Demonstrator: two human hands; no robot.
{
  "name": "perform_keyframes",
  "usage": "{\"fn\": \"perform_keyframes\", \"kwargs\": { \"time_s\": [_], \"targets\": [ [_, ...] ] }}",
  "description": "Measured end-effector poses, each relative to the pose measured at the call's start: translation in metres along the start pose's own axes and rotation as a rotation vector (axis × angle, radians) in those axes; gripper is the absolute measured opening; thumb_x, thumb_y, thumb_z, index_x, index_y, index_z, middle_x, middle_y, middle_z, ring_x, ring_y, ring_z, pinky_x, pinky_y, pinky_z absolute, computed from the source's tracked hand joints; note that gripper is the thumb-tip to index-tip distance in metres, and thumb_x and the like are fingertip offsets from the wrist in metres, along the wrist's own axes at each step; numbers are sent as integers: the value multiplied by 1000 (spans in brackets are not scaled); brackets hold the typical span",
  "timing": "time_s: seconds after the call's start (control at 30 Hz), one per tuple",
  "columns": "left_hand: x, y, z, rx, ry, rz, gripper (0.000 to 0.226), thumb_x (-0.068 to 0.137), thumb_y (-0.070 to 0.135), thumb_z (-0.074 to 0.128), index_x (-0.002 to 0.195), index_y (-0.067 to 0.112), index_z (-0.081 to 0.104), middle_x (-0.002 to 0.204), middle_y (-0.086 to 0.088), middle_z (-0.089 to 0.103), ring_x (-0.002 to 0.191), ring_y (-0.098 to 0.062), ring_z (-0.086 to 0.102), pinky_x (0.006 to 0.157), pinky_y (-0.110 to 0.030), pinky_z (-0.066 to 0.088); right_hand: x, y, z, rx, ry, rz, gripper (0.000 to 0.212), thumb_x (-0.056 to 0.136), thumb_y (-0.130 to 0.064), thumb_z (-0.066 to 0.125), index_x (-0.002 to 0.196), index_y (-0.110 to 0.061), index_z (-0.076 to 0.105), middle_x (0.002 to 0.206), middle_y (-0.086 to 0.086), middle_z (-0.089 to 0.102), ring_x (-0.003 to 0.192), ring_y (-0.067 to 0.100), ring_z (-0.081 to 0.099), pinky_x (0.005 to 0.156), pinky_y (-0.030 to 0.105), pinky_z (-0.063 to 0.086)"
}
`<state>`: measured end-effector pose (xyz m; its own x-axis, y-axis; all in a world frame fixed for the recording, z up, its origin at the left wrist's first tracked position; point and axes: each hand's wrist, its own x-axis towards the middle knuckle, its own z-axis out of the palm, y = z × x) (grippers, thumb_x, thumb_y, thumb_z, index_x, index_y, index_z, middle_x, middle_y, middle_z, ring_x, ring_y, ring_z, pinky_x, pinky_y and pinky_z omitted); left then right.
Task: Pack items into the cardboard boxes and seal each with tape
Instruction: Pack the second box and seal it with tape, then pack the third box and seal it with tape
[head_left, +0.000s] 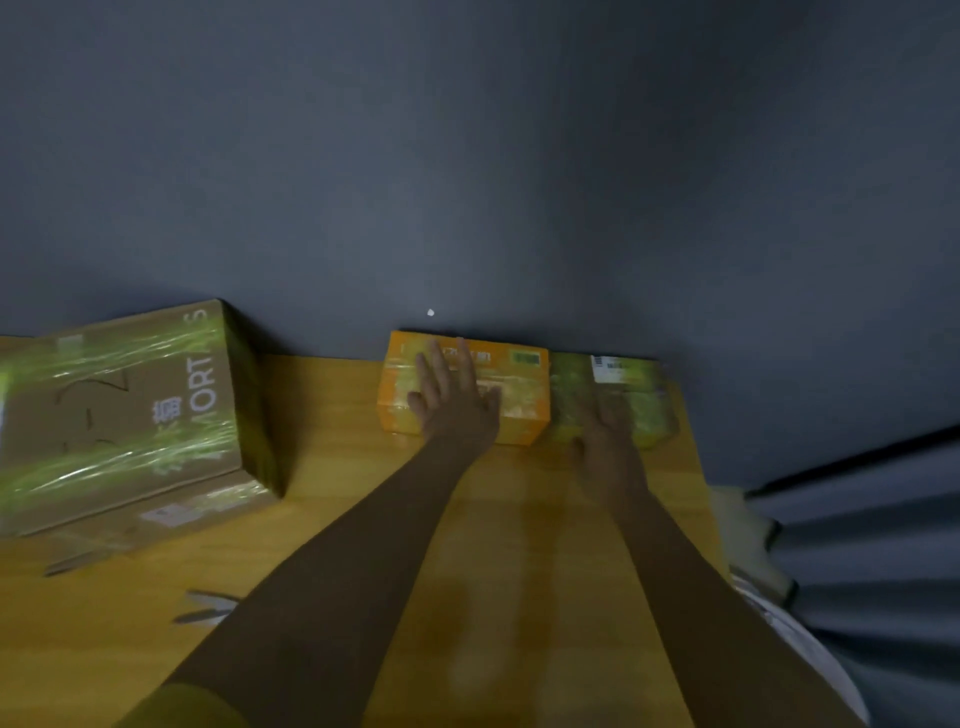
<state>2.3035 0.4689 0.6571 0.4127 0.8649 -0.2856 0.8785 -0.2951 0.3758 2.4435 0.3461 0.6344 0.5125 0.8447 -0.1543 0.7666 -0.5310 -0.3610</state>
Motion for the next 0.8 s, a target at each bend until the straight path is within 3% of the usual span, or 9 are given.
{"fn": "perform_keyframes", "kwargs": {
  "time_s": [0.07, 0.17, 0.23, 0.3, 0.6, 0.8],
  "targets": [
    [-16, -5, -14, -40, 7, 30, 69, 101, 44, 33, 153, 21, -6, 160, -8, -16, 147, -29, -11, 115, -50, 11, -19, -19, -3, 87, 39, -42, 56, 95, -4, 48, 147, -23, 39, 161, 10, 13, 140, 31, 34, 96, 38, 45],
    [-46, -25, -36, -95, -25, 79, 56, 101, 34, 39, 151, 19, 19, 159, -9, 13, 145, -29, 14, 113, -47, 20, -46, -55, -2, 216, 47, -120, 42, 98, -7, 46, 139, -14, 49, 160, 5, 17, 146, 20, 21, 109, 32, 35],
    [-68, -48, -50, -182, -30, 89, 45, 101, 29, 40, 144, 17, 37, 145, -10, 43, 131, -31, 42, 102, -41, 38, -65, -80, 2, 297, 33, -173, 38, 97, -6, 46, 134, -14, 54, 159, 3, 19, 147, 18, 18, 110, 32, 33],
    [-95, -73, -65, -243, -27, 64, 39, 101, 27, 40, 138, 16, 45, 130, -10, 58, 117, -31, 54, 90, -37, 46, -83, -105, 9, 321, 6, -237, 37, 97, -5, 47, 131, -14, 57, 158, 3, 22, 147, 17, 17, 111, 32, 33],
    [-187, -224, -132, -408, 70, -61, 37, 98, 16, 42, 134, 13, 48, 112, -14, 68, 106, -30, 61, 86, -36, 49, -157, -262, 43, 364, -101, -445, 31, 93, -3, 50, 118, -14, 65, 144, 8, 41, 136, 19, 37, 103, 17, 27],
    [-216, -363, -166, -442, 120, -137, 35, 100, 17, 39, 134, 16, 47, 100, -14, 69, 92, -31, 63, 79, -41, 51, -187, -385, 96, 375, -105, -524, 24, 94, -5, 52, 110, -12, 69, 134, 8, 51, 127, 19, 48, 103, 36, 41]
  ]
}}
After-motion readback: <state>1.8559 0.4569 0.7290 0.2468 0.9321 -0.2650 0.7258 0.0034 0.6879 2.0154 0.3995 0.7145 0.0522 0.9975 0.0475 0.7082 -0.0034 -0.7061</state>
